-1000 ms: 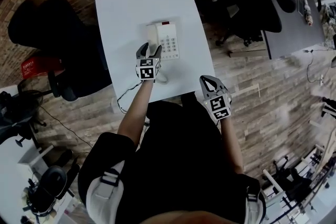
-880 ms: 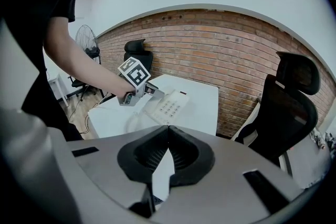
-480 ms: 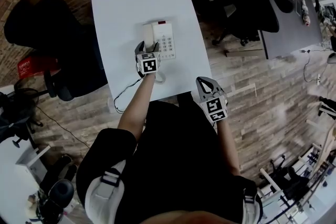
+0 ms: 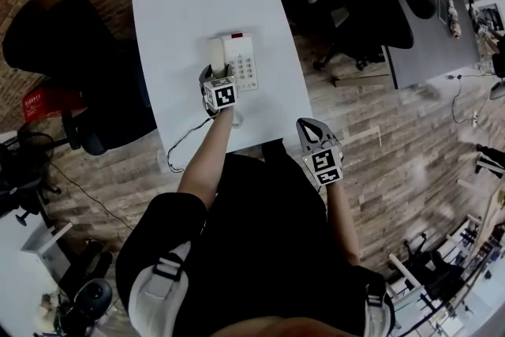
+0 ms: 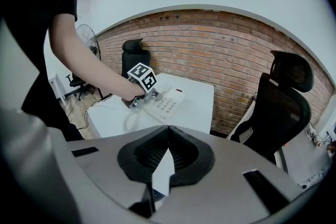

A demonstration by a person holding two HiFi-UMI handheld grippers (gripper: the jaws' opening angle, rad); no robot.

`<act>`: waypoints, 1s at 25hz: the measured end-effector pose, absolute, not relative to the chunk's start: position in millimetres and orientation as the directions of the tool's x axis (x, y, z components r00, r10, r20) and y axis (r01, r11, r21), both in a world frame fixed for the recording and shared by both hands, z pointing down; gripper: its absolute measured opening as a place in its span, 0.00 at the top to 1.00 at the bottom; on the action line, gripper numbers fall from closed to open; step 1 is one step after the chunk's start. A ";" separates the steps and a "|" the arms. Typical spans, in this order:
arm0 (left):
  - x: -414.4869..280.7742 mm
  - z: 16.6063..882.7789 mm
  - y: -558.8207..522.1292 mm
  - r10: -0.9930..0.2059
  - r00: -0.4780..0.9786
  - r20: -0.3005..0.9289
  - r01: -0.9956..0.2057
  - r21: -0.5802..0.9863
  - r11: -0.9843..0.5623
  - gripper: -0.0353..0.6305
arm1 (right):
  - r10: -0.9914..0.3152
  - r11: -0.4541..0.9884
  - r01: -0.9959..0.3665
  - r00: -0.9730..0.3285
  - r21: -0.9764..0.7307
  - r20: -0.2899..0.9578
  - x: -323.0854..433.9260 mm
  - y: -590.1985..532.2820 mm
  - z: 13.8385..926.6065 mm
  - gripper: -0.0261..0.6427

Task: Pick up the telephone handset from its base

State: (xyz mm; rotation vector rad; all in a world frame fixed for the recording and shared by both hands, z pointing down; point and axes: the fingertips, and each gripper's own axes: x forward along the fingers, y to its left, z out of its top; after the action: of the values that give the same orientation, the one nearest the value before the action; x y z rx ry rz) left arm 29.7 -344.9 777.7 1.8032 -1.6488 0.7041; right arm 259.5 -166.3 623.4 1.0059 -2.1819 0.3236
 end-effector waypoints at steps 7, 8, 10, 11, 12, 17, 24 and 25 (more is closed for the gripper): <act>26.5 779.6 -347.5 -0.664 0.007 0.748 -0.999 0.033 0.027 0.59 | -0.561 0.678 -0.732 -0.459 0.065 0.689 258.6 -167.8 622.1 0.97; 26.0 778.5 -346.9 -0.659 0.001 0.752 -0.999 0.035 0.039 0.60 | -0.561 0.679 -0.732 -0.459 0.065 0.689 259.0 -167.5 622.3 0.97; 25.8 775.2 -345.8 -0.653 -0.001 0.757 -0.997 0.046 0.055 0.61 | -0.560 0.678 -0.733 -0.458 0.063 0.690 260.3 -166.9 622.3 0.97; 25.8 775.7 -345.9 -0.654 0.003 0.757 -0.997 0.055 0.060 0.61 | -0.560 0.677 -0.733 -0.458 0.062 0.690 261.0 -166.8 622.4 0.97; 26.0 777.2 -346.3 -0.655 0.008 0.756 -0.996 0.065 0.063 0.62 | -0.559 0.676 -0.734 -0.459 0.060 0.691 261.7 -166.8 622.7 0.97; 25.9 778.1 -345.2 -0.661 0.033 0.749 -0.993 0.102 0.066 0.62 | -0.555 0.678 -0.733 -0.464 0.053 0.690 262.9 -168.4 624.5 0.97; 23.4 776.3 -345.3 -0.675 0.086 0.733 -0.988 0.147 0.034 0.62 | -0.553 0.689 -0.723 -0.479 0.051 0.682 250.9 -176.6 621.5 0.97; 21.9 775.6 -346.0 -0.684 0.092 0.724 -0.988 0.153 0.028 0.62 | -0.553 0.690 -0.722 -0.481 0.051 0.680 248.5 -177.3 620.9 0.97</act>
State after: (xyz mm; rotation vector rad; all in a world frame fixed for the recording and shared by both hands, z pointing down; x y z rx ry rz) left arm 21.9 -346.0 775.6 1.7197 -1.6550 0.5929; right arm 248.5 -177.3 620.9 0.9710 -2.2112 0.3163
